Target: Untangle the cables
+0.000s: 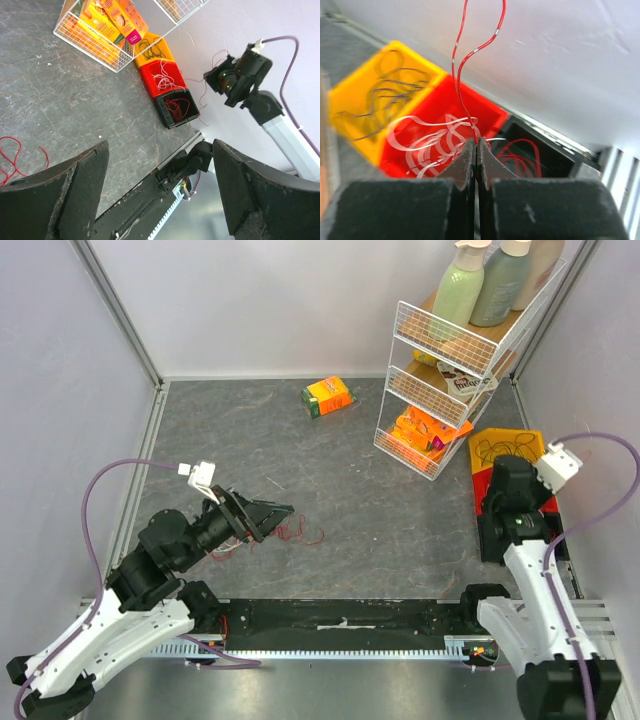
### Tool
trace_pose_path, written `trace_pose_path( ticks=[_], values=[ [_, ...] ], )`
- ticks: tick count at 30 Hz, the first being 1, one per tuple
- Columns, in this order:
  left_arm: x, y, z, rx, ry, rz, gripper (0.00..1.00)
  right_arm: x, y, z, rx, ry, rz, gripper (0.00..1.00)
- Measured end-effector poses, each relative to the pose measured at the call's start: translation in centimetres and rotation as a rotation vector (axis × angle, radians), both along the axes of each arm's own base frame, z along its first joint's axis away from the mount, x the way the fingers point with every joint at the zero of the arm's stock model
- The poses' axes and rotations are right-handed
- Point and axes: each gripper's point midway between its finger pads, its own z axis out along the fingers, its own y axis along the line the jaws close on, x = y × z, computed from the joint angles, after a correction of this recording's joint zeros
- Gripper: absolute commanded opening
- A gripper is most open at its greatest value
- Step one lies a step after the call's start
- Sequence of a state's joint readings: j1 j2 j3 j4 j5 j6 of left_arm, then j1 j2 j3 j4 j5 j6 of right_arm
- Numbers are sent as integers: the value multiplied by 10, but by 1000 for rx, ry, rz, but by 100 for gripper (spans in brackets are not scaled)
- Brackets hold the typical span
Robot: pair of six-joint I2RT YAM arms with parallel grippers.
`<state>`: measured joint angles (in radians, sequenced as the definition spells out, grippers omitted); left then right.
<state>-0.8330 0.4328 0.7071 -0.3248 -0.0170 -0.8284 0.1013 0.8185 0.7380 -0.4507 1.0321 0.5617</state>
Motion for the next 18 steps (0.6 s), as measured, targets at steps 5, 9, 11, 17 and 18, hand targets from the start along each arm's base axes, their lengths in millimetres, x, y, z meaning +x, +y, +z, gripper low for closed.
trace_pose_path(
  ticks=[5,9,11,17,18],
  values=[
    [-4,5,-2,4,4,0,90,-29,-45,-39,22,-8,-177,0],
    [-5,6,-3,7,6,0,90,-42,-64,-45,51,-45,-305,0],
    [-5,6,-3,8,7,0,90,-47,-71,-55,74,-30,-352,0],
    [-5,5,-5,15,13,-1,90,-58,-77,-83,130,126,-428,0],
    [-5,5,-5,15,13,-1,90,-57,-77,-83,133,145,-430,0]
  ],
)
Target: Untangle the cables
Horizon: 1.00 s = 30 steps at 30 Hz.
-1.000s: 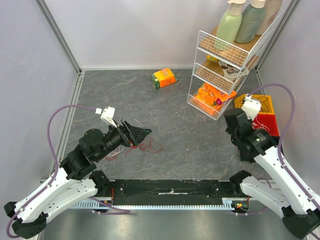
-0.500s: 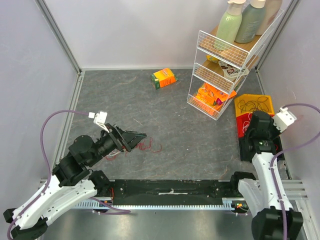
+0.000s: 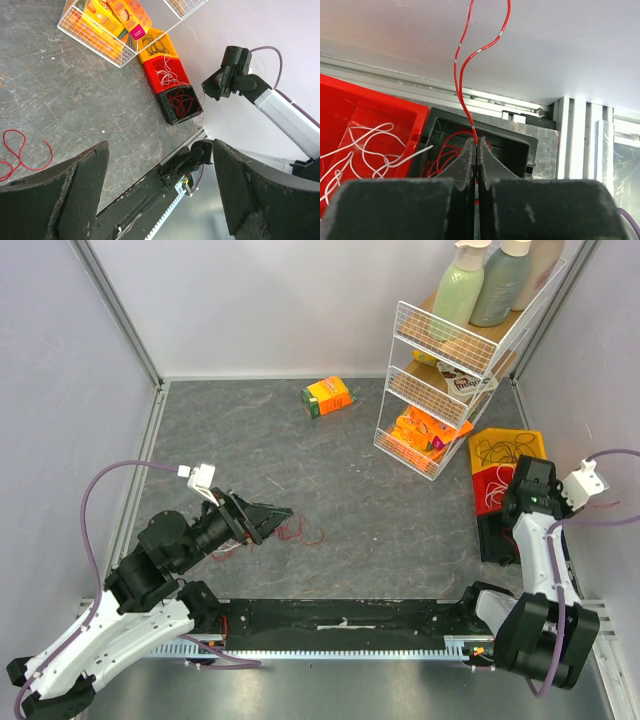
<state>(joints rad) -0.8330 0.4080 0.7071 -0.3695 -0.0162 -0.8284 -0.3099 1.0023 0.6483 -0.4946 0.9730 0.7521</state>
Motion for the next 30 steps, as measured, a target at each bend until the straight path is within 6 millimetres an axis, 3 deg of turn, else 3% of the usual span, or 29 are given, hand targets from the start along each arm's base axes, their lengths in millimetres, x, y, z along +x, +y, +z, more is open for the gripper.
trace_pose_path(
  ticks=[4,11,17,26,30],
  values=[
    [1,-1,-1,5,4,0,90,14,1,-2,40,25,36,0],
    [1,-6,-6,19,20,-19,90,57,22,-22,188,30,260,0],
    [1,-6,-7,22,22,-19,90,93,31,-18,193,-100,402,0],
    [-1,1,-15,53,48,1,90,124,35,-10,138,-288,493,0],
    [-1,3,-13,52,45,9,90,127,36,-10,110,-346,508,0]
  ],
)
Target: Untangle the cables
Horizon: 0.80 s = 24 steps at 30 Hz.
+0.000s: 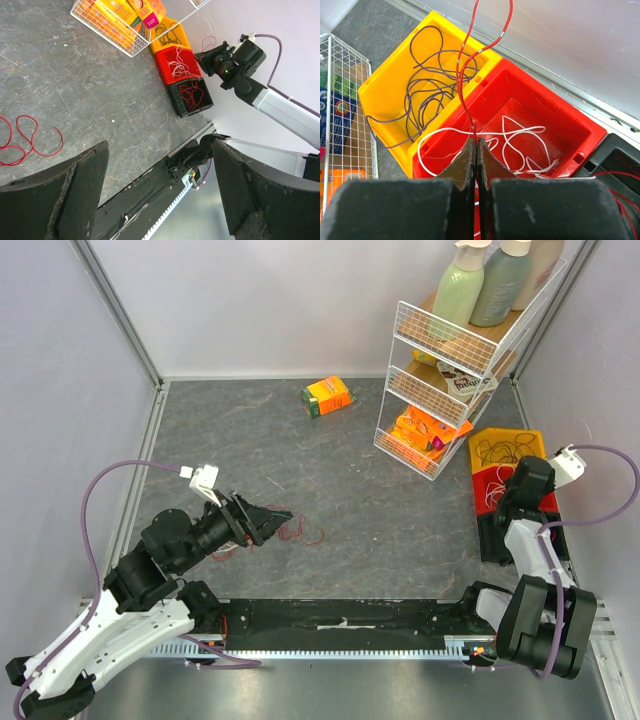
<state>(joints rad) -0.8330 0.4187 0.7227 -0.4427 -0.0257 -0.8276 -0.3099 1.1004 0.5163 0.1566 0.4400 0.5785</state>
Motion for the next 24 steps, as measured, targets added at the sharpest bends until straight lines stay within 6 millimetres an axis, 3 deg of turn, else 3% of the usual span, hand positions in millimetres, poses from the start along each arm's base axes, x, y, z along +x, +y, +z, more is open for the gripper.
trace_pose_path(
  ticks=[5,12,20,24],
  values=[
    [0,0,-1,8,6,0,90,-9,1,7,-1,-41,-23,0],
    [0,0,-3,13,10,0,90,-54,-9,21,-7,-48,-194,0],
    [0,-1,-3,13,12,-5,90,-104,3,-52,165,299,-360,0],
    [-2,1,0,1,0,-5,90,-121,10,-61,223,377,-415,0]
  ],
)
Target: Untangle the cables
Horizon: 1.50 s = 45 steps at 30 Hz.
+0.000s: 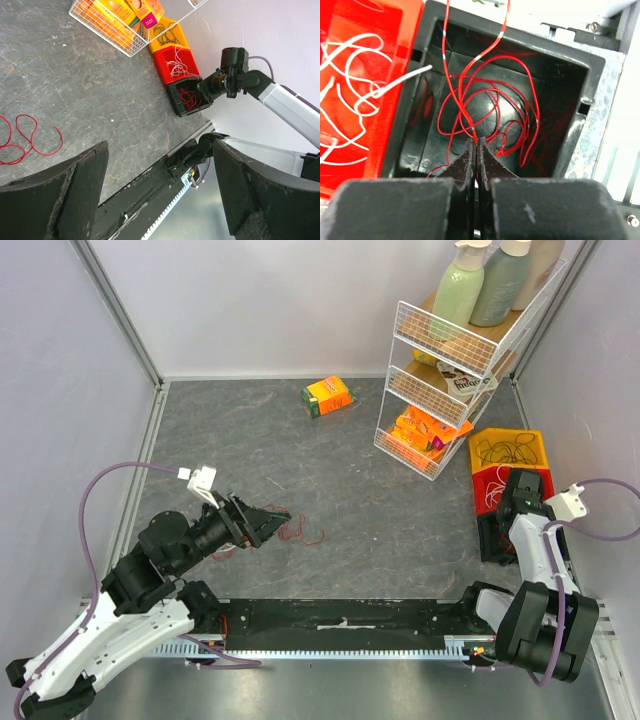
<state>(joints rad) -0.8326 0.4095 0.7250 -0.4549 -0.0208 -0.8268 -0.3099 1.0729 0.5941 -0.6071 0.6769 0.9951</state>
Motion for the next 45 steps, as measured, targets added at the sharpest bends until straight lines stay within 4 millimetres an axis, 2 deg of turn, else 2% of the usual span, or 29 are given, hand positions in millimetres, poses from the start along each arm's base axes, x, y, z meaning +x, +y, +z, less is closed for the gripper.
trace_pose_path(
  ticks=[4,9,15,18,19,20,22,24,27,30,39,45],
  values=[
    [-2,2,3,-12,-10,0,90,-9,9,-6,50,22,-8,0],
    [-2,3,2,-11,-10,1,90,-9,22,-13,124,27,11,0],
    [-2,3,1,-9,-8,2,90,-5,23,-28,168,100,5,3],
    [-2,3,0,-6,-6,4,90,-3,23,-31,173,108,4,8],
    [-2,3,0,-6,-6,4,90,-2,23,-32,174,107,5,12],
    [-2,4,0,-6,-6,4,90,-1,23,-32,176,104,7,20],
    [-2,3,-1,-5,-6,4,90,1,22,-32,174,100,13,45],
    [-2,3,-2,-3,-4,5,90,1,21,-30,165,106,26,60],
    [-2,3,-3,-2,-3,4,91,1,19,-19,136,86,51,73],
    [-1,2,-8,3,3,4,91,4,19,-4,109,43,78,75],
    [0,0,-12,10,8,3,91,13,43,35,50,15,206,98],
    [0,0,-12,9,8,3,91,24,38,71,-69,9,249,98]
  ],
)
